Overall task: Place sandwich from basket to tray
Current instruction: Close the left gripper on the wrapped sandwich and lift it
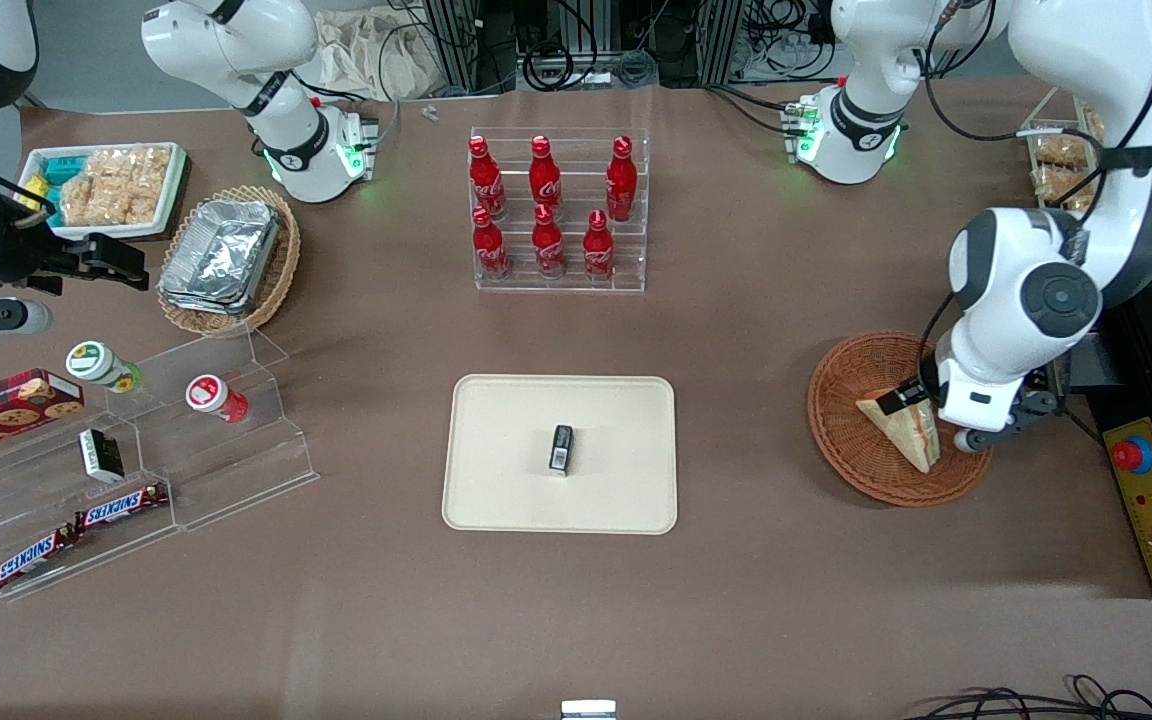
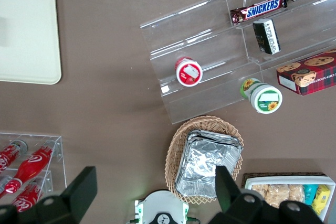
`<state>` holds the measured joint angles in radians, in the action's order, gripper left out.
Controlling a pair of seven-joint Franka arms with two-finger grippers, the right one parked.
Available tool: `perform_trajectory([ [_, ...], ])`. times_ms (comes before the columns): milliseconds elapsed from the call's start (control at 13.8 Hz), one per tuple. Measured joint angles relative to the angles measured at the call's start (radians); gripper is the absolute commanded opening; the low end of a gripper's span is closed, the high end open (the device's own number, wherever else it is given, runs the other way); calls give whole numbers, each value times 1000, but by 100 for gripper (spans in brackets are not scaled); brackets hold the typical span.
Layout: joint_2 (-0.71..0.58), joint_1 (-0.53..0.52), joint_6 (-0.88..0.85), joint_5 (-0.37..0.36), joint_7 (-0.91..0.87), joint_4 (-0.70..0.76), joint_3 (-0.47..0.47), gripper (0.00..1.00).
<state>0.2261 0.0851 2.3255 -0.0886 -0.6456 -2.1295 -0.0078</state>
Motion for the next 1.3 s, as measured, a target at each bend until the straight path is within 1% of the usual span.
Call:
perform_trajectory([
  [289,70,0,98,0,-12,-18,28,100],
  [361,86,0,118,0,-12,-18,32,96],
  [434,100,0,134,0,-13,-18,33,66],
  [506,112,0,145,0,-13,-18,33,28],
  [578,121,0,153,0,-14,-18,33,0],
  [795,128,0,158,-1,-14,-15,34,0],
  [940,107,0,146,-2,-14,-5,34,0],
  [1012,82,0,101,-3,-14,7,34,0],
  [1084,48,0,15,-3,-14,32,34,0],
  [1229,-31,4,-202,-3,-14,114,24,0],
  [1301,-65,8,-285,-2,-14,157,4,0],
])
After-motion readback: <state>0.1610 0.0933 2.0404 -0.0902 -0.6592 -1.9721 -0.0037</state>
